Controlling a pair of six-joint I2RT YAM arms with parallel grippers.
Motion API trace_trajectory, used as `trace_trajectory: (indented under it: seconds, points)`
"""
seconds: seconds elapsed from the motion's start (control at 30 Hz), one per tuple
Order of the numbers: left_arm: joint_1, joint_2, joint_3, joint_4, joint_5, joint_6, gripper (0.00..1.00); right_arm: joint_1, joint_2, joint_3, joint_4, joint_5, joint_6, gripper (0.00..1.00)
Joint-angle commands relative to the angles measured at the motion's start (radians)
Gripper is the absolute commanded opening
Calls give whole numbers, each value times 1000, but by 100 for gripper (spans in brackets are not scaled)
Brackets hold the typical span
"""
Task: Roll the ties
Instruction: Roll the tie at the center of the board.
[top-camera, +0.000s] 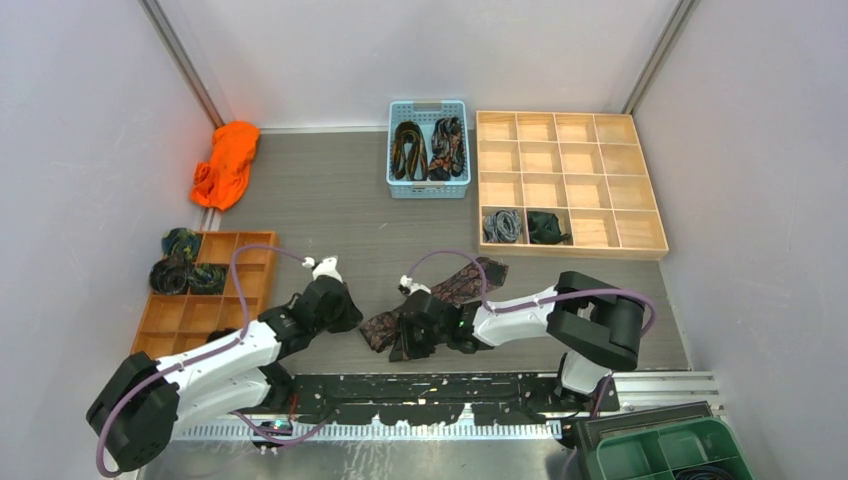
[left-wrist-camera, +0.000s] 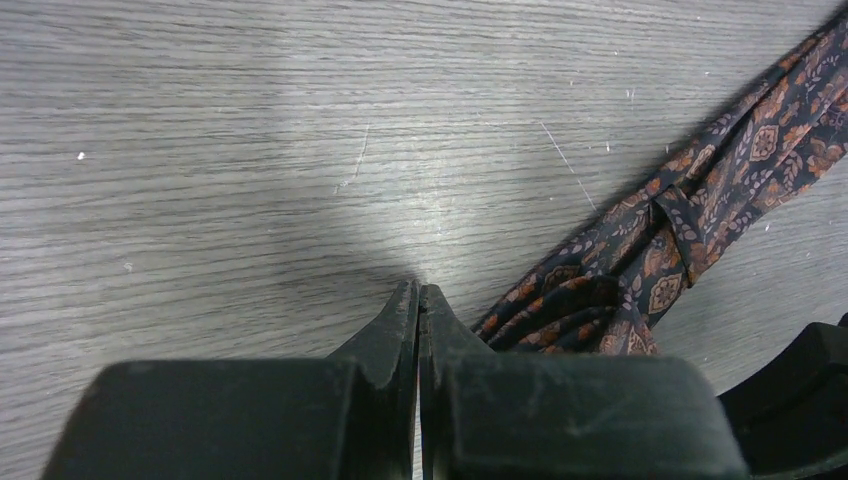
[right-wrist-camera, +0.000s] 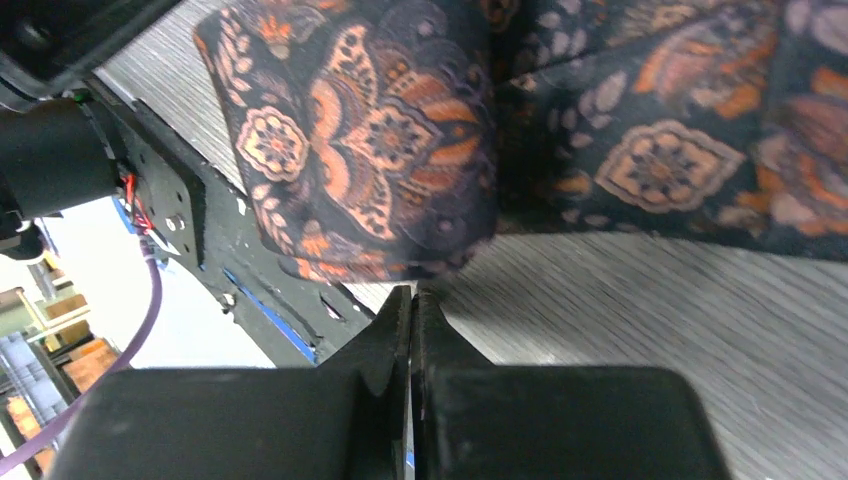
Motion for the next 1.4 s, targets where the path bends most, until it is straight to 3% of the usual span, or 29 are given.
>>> trace_trajectory:
  seconds: [0.0,0.2,0.6,0.77,0.93,1.03,1.2,1.37]
  points:
    - [-19,2,-25,115,-36,-18,0,2,37,34,99,-4,12,1]
    - [-49,-19,-44,122,-41,-39,0,2,80,66,94,-6,8,1]
    - [-213,-56,-71,75,-91,-135,0,0,133,113,97,5,-2,1]
    - [-217,-122,-42,-74,-180,-124,0,0,116,107,85,13,-4,1]
    - [-215,-213,46,-330,-427,-173,0,0,68,112,1,45,-41,1]
    - [-215,-250,139,-528,-602,-260,0,6,-2,139,-122,100,-85,1]
    - [-215,-326,333,-778,-745,-338,0,79,-119,301,-546,380,-208,6]
    - [-215,-394,543,-951,-823,-310,0,165,-14,592,-936,634,-316,15]
